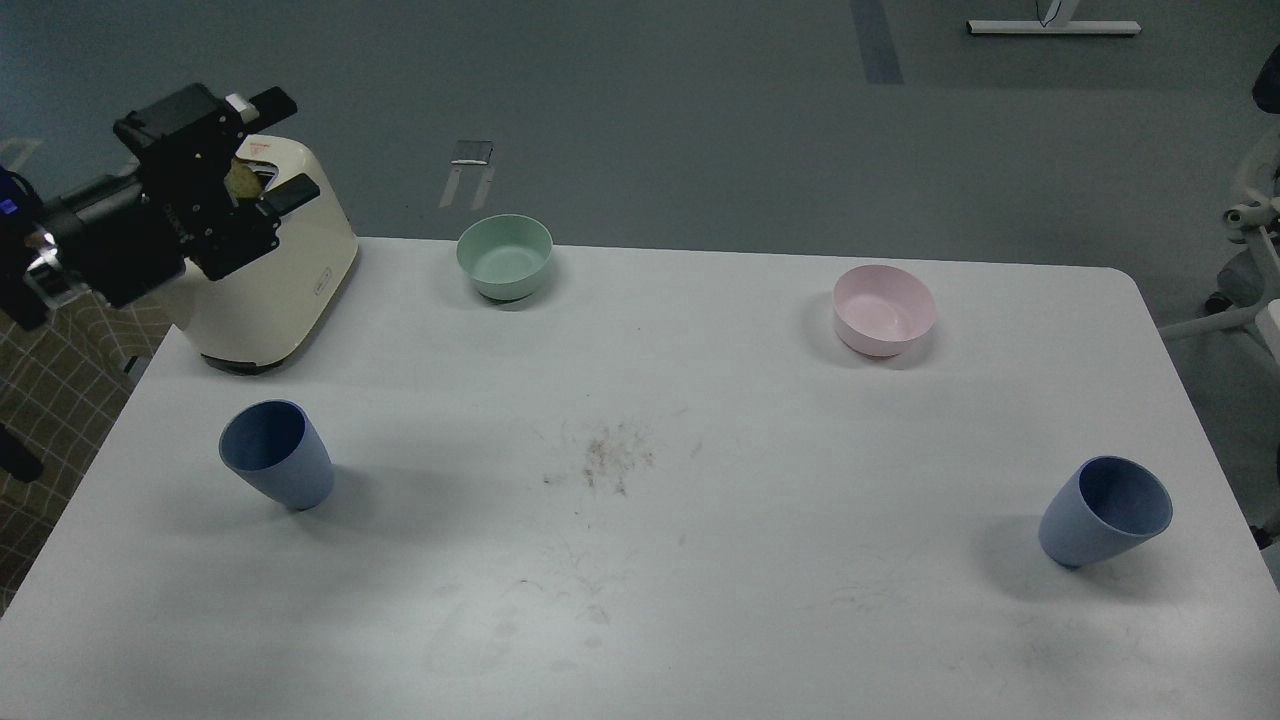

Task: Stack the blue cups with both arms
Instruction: 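Lower the left gripper toward the blue cup nearest the left arm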

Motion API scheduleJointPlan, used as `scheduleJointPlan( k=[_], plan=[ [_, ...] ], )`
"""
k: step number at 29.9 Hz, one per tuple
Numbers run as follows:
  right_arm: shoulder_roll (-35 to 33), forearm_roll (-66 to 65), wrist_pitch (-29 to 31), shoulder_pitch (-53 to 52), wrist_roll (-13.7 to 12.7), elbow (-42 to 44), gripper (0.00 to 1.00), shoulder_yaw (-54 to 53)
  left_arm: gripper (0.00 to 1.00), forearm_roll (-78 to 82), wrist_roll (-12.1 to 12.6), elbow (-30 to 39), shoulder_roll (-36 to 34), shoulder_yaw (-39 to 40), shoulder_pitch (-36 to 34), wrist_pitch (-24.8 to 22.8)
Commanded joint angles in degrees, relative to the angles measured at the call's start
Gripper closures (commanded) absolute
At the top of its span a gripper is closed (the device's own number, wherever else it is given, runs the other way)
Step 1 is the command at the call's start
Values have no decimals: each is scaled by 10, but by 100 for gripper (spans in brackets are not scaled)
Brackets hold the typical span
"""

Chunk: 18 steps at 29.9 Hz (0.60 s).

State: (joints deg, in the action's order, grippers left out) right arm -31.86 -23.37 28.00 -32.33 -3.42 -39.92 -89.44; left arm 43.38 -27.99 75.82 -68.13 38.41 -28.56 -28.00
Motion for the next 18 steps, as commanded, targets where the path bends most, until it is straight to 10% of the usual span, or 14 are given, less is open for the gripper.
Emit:
scheduleJointPlan(
  k=[1,18],
  plan=[
    [0,0,0,8,1,0,0,-4,11,130,0,11,-58,-10,18,0],
    [7,4,0,19,1,-12,0,-21,18,464,0,2,-95,-142,28,145]
  ],
)
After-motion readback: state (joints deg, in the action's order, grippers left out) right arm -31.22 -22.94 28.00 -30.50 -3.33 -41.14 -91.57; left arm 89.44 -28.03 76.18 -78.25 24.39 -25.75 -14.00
